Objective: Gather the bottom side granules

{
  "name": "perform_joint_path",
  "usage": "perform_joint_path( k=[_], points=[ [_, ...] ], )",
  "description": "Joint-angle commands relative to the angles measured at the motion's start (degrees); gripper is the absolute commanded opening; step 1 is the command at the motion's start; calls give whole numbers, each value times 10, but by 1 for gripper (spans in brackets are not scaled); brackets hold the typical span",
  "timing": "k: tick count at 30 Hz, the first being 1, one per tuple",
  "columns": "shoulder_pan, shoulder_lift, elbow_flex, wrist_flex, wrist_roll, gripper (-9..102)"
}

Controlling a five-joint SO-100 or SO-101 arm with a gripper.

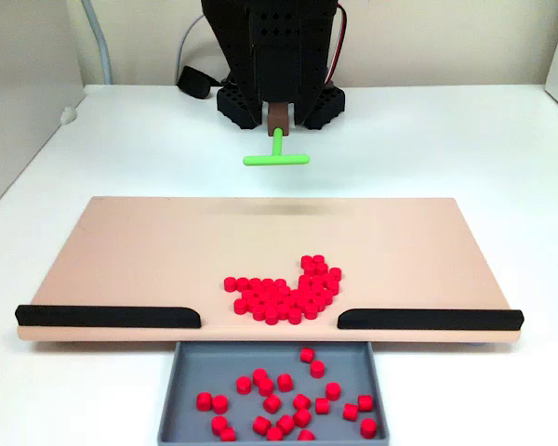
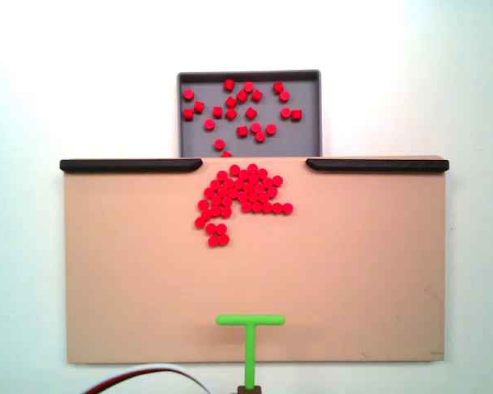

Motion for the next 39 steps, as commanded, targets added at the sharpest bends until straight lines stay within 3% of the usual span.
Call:
perform_joint_path(
  k=[1, 28, 39],
  points=[
    [-4, -5, -19, 3, -3, 0],
    [-13, -15, -11, 3, 12, 0],
    [-36, 4, 47, -79, 40, 0]
  ],
)
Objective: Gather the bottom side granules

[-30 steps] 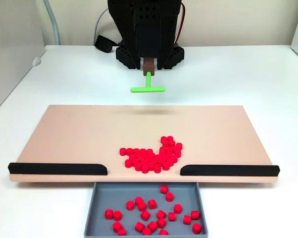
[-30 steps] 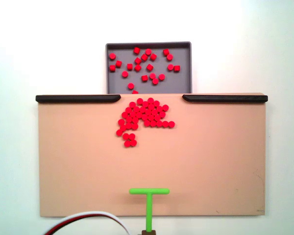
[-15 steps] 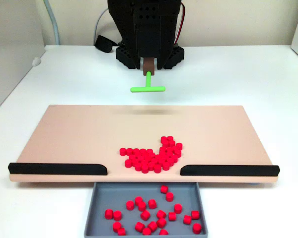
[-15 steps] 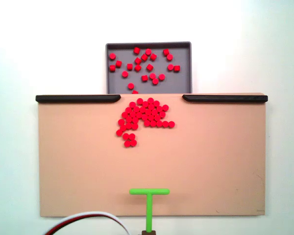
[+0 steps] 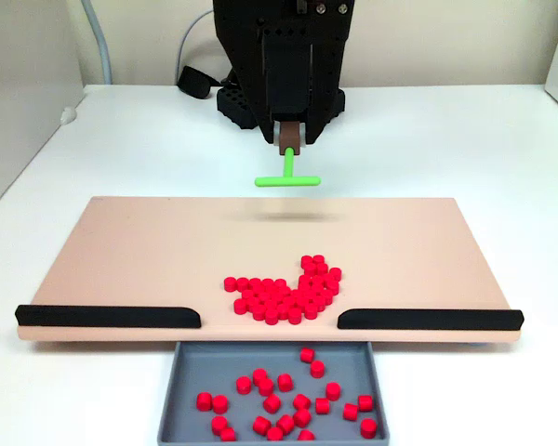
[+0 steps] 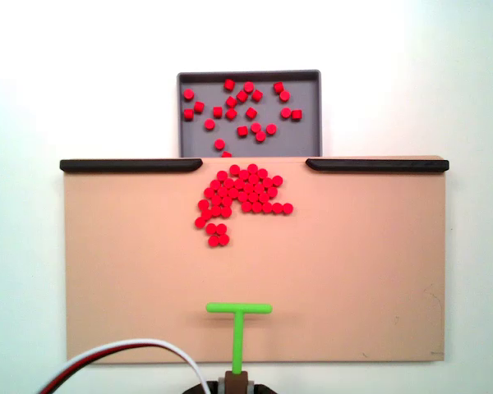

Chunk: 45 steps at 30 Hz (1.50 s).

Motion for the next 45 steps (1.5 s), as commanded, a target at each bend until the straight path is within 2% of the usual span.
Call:
perform_joint_path(
  k=[1, 9, 17, 45],
  points=[
    [-11, 24, 23, -31, 4, 0],
    [-22, 33, 82, -112, 20, 0],
    [-25, 0, 84, -152, 33, 0],
    [-53, -74, 69, -195, 59, 0]
  ],
)
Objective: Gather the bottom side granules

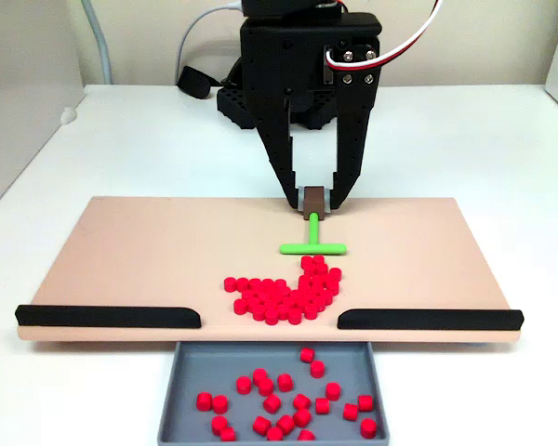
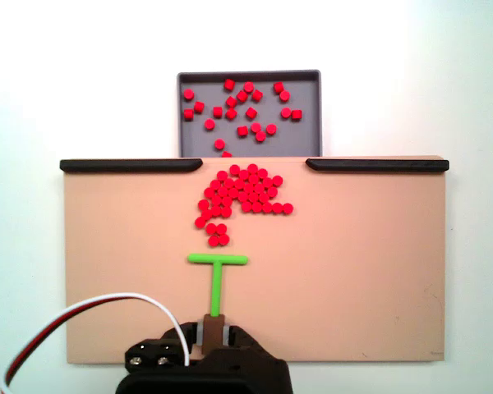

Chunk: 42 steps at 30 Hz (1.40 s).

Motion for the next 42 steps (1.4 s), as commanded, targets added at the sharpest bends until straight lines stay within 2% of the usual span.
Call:
perform_joint_path(
  k=[1, 25, 38, 42],
  points=[
    [-6, -13, -8, -4, 7, 0],
    [4, -127, -117, -4, 15, 0],
    [11, -112, -119, 4, 14, 0],
    [8, -85, -119, 33, 14, 0]
  ],
)
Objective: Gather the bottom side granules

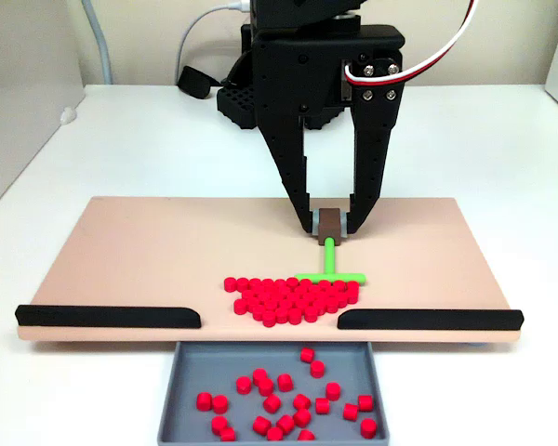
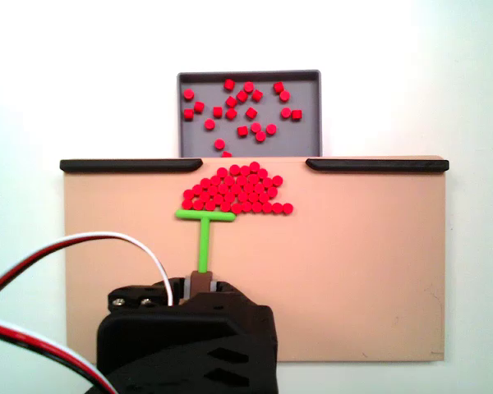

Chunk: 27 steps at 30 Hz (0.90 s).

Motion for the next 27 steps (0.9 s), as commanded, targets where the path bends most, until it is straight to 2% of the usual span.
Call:
perform_joint_path(
  k=[1, 13, 22, 27],
  points=[
    [-2, 25, 2, 28, 1, 0],
    [23, 144, 0, 128, -25, 0],
    [78, 189, 0, 170, -105, 0],
    [89, 185, 1, 177, -111, 0]
  ],
)
